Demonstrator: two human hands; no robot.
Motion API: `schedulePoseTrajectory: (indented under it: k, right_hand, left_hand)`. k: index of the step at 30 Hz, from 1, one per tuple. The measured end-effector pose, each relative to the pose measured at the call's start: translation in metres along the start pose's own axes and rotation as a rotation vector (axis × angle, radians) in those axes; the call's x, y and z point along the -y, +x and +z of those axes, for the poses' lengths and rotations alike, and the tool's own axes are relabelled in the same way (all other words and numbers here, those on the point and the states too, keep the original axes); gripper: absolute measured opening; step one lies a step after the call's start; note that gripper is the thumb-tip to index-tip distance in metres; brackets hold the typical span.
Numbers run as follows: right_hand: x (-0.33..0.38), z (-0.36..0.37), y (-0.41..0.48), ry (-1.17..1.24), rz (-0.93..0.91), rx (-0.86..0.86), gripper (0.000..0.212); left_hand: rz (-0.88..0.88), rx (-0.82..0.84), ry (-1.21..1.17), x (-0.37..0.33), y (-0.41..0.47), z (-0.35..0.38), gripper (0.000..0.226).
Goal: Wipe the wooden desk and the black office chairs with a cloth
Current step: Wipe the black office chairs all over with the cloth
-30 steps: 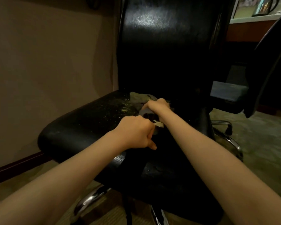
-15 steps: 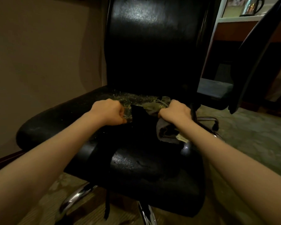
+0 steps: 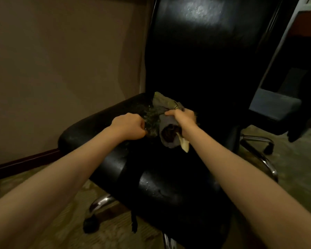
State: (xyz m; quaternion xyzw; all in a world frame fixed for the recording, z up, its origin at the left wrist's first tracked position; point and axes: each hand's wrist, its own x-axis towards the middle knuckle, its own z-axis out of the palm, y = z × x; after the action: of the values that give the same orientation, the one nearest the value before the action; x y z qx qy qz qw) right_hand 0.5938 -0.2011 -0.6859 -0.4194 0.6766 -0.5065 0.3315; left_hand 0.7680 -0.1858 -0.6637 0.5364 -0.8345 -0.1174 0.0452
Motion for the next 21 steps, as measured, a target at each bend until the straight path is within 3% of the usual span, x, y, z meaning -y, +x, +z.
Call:
schedulePoseTrajectory:
  k: [3,6,9,11,13,21]
  right_hand:
    - [0.014,-0.051,0.006,-0.218,-0.28,0.16,0.045]
    - [0.02,-0.096,0.016,-0.523,-0.575,0.458,0.037]
    - [0.017,-0.115,0.013,-0.741,-0.739,0.745,0.024]
    - [0.013,-0.113,0.006,-0.906,-0.824,0.865,0.03]
    - [0.01,-0.102,0.006,-0.986,-0.872,0.908,0.035]
    - [0.011,-0.031,0.051,-1.01,-0.912,0.815,0.035]
  left_hand:
    - [-0.063,0.029,-0.051,-0.013,-0.002,-0.01,0.028]
    - [-0.137,-0.031,-0.102,-0.027,-0.008,-0.017,0.025]
    - [-0.249,-0.113,-0.07,-0.031,-0.015,-0.023,0.026]
    - [-0.303,-0.136,-0.04,-0.033,-0.019,-0.026,0.029]
    - [-0.337,-0.11,-0.019,-0.037,-0.022,-0.026,0.031]
    - [-0.34,-0.004,0.119,-0.055,-0.011,-0.025,0.029]
